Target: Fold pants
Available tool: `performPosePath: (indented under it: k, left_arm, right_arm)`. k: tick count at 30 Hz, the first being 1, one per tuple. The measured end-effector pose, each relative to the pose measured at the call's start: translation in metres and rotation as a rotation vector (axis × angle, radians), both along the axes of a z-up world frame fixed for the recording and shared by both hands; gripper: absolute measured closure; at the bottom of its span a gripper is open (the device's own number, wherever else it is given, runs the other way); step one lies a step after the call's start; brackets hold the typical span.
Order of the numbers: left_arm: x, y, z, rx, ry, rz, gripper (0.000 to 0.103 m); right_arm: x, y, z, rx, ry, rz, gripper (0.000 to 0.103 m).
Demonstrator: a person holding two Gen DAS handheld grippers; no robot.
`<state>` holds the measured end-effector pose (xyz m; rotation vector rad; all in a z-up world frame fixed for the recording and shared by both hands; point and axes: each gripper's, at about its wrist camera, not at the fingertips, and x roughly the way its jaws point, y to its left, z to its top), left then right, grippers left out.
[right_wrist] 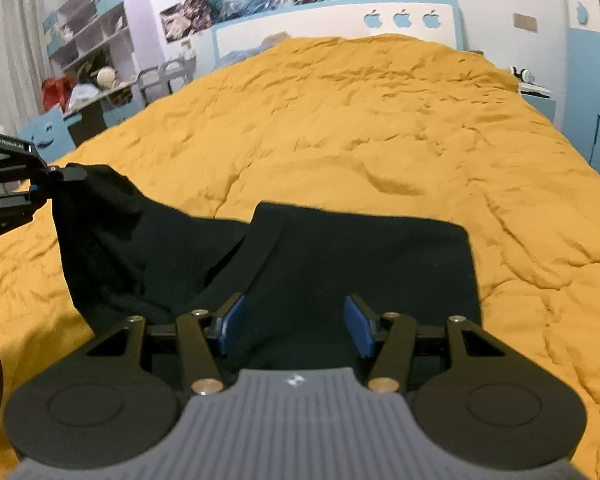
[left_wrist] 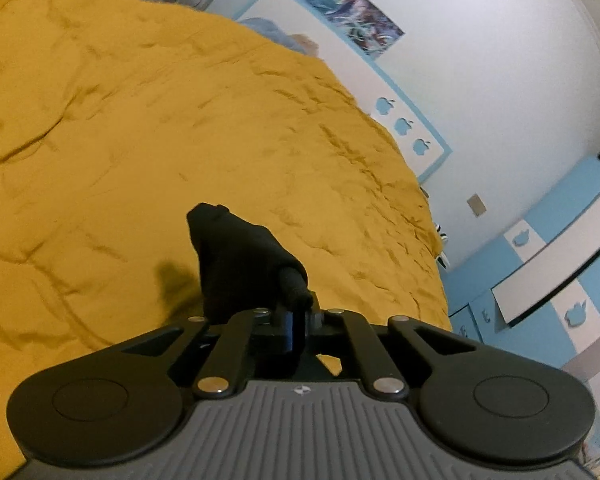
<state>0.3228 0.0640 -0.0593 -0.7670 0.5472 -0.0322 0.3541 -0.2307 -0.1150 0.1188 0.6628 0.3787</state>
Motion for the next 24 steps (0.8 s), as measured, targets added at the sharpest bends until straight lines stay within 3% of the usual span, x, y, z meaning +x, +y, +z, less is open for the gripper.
performPosePath:
  k: [6,12,16,24]
  left_arm:
    - [-0.004,-0.039,0.028,0.070,-0.059,-0.054,0.099]
    - [-0.006,-0.113,0.051,0.186,-0.125,-0.190,0.099]
    - [0.001,-0.168,0.039,0.231,-0.082,-0.320,0.099]
    - [0.005,-0.247,-0.011,0.324,0.023,-0.446,0.099]
  right_arm:
    - [-0.010,-0.032,0.014,0.075,-0.024,-0.054,0.051]
    - [-0.016,-0.069,0.018,0.142,0.014,-0.156,0.051]
    - [-0.021,-0.094,0.019,0.163,0.025,-0.229,0.051]
    - [-0.017,-0.137,0.011,0.223,0.085,-0.364,0.051]
